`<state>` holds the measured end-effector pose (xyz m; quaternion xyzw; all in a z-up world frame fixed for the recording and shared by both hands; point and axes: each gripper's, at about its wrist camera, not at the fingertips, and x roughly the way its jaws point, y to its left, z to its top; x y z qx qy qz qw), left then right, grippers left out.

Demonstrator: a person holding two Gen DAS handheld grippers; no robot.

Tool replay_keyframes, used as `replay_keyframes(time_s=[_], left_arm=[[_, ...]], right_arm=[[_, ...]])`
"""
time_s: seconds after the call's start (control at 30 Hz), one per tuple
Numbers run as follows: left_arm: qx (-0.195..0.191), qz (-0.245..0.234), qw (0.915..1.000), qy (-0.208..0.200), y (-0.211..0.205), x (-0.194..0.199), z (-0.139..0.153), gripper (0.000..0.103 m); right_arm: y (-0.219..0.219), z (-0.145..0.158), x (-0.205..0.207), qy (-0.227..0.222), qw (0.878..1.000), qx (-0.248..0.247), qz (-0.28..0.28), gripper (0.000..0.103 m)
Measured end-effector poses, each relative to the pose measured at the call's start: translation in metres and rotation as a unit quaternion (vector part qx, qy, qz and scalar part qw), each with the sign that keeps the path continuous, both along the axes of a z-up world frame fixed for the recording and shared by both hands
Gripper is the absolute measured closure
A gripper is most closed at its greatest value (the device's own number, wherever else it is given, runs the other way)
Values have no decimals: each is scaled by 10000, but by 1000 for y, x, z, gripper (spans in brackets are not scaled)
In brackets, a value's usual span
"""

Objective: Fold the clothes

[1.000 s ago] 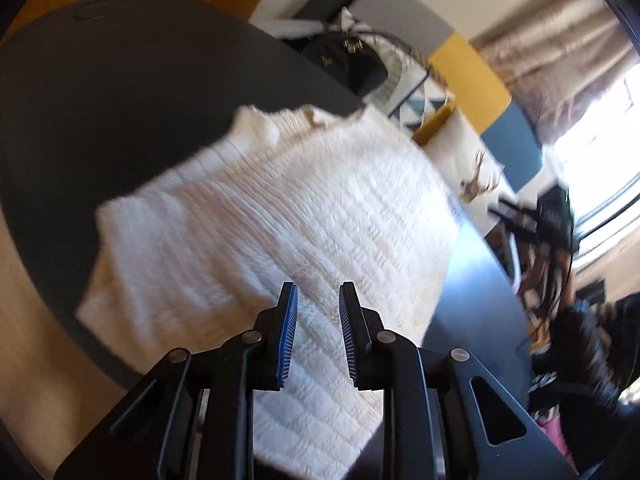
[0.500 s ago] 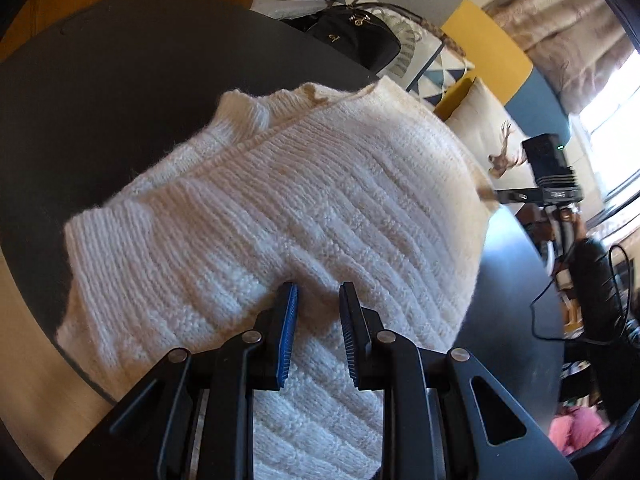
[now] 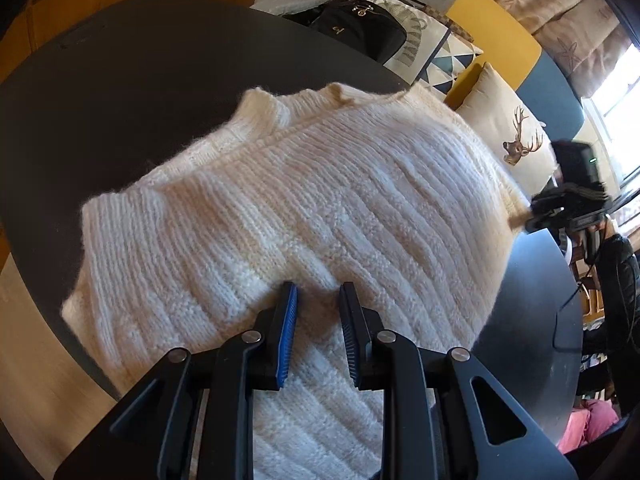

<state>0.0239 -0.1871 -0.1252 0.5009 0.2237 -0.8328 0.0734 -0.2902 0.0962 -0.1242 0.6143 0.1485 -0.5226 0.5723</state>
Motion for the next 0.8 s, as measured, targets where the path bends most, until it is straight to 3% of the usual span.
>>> replay_keyframes(time_s=[0.03, 0.2, 0.3, 0.37, 0.5, 0.53, 0.63, 0.7, 0.8], left_arm=[[-30, -14, 10000, 6, 1, -1, 2, 79], [-177, -358, 9988, 292, 7, -18, 21, 79], [-119, -667, 9956, 655, 11, -52, 38, 79], [-367, -985, 9908, 849, 20, -79, 48, 79], [-769, -2149, 9684, 1005, 43, -148, 59, 79], [-503, -2412, 9656, 827, 42, -169, 55, 79], [438, -2876, 9565, 193, 33, -231, 36, 55], [830, -2754, 9577, -23, 20, -259, 23, 55], [1075, -2499, 9620, -244, -2, -295, 4, 54]], right_arm=[[4, -8, -2, -128, 9998, 0, -159, 72], [19, 1, 0, -556, 9914, -1024, -602, 67], [12, -12, 15, -307, 9970, -594, -399, 71], [10, -14, 22, -134, 9984, -415, -355, 76], [12, -17, 21, -192, 9983, -344, -424, 75], [12, -20, 20, -242, 9978, -382, -484, 75], [14, -24, 16, -352, 9963, -448, -644, 75], [13, -25, 14, -399, 9955, -486, -714, 75], [15, -22, 11, -462, 9943, -552, -785, 75]])
